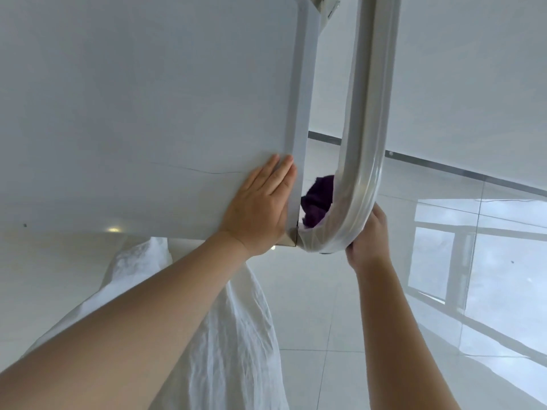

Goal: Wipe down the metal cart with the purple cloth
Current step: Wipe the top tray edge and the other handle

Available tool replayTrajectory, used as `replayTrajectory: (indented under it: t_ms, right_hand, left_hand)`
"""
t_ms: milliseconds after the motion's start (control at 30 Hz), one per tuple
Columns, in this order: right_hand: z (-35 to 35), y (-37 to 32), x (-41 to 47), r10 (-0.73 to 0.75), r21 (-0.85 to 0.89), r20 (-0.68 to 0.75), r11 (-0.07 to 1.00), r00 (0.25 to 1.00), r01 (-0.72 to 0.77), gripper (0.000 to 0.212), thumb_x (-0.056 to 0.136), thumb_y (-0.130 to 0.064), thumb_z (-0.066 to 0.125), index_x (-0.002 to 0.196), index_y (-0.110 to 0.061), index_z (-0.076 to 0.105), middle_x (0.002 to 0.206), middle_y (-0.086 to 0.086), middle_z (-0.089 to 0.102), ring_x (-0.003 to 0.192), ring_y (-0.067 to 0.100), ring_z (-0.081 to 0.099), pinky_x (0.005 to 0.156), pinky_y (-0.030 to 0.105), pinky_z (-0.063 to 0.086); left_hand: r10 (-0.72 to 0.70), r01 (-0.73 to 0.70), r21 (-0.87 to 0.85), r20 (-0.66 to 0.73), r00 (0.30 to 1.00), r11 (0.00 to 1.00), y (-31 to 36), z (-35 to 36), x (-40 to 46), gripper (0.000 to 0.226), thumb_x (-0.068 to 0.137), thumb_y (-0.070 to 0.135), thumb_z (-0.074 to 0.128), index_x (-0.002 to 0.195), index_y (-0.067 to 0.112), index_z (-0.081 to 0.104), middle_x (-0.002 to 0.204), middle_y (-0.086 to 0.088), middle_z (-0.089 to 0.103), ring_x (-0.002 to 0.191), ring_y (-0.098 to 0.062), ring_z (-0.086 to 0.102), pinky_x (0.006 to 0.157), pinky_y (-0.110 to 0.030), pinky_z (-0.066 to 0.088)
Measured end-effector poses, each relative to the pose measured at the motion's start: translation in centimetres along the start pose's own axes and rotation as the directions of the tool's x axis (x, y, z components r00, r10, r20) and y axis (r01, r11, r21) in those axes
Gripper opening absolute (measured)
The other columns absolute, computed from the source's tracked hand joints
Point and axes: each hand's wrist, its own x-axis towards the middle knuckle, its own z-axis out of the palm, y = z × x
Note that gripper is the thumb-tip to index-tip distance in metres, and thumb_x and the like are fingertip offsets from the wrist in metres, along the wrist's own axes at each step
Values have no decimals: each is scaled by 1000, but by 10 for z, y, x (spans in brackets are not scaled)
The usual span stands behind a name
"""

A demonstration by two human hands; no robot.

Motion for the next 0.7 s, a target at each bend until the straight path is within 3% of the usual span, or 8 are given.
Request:
replayTrajectory:
  t_ms: [100,167,267,367,433,500,600,700]
  right_hand:
    - [-9,14,-20,-51,62,-50,997,997,54,31,83,11,33,79,-5,60,57,-4,65,54,11,62,48,18,46]
    - [-3,31,-31,-47,115,-172,991,984,67,21,78,4,40,77,-6,59,58,-6,61,56,12,58,52,20,45]
    - [13,60,-48,7,153,-466,986,885,73,23,74,-2,44,83,-11,63,66,-8,54,60,10,48,56,21,41]
    - [42,83,-71,-11,70,-630,995,776,71,32,79,-3,45,101,-16,65,87,-6,62,79,12,57,69,20,47]
    - [69,96,-94,-74,-10,-615,996,785,86,36,75,-13,48,109,-19,61,104,-4,64,95,12,59,83,24,49]
    - [98,108,-111,-231,-135,-534,973,813,188,41,76,-17,48,116,-19,56,117,-4,57,110,11,54,96,25,44]
    - [133,107,-106,-527,-440,-352,823,774,360,47,87,-12,49,133,-3,46,134,-2,43,129,17,37,108,24,29]
    - [149,81,-66,-526,-610,-348,756,776,239,42,95,-8,45,136,-1,45,146,10,38,139,26,24,111,26,12]
  left_hand:
    - [-16,18,-59,29,999,998,0,-5,-1,51,87,10,32,134,-6,43,142,-19,42,133,-33,37,110,-33,17]
    - [-41,49,-112,70,997,993,1,-11,-4,53,88,12,26,135,-7,40,144,-20,39,135,-33,34,112,-36,19]
    - [-46,59,-117,116,992,991,-7,-21,-21,57,87,16,22,136,-8,38,145,-20,37,135,-34,33,111,-43,26]
    - [-27,38,-93,110,994,995,-24,-29,-44,55,85,13,27,132,-9,44,140,-22,44,131,-37,40,107,-47,33]
    - [-20,30,-96,108,994,995,-33,-34,-58,53,85,13,28,130,-10,46,137,-23,47,128,-37,43,106,-47,33]
    - [-1,16,-115,126,992,993,-40,-41,-71,53,86,14,28,130,-9,46,138,-22,46,130,-37,42,107,-45,31]
    - [17,0,-131,128,992,991,-52,-55,-89,54,85,15,27,130,-8,46,138,-22,46,131,-37,40,107,-44,29]
    - [-18,24,-92,69,997,995,-77,-74,-111,54,85,16,28,127,-8,50,134,-22,50,127,-38,45,105,-46,31]
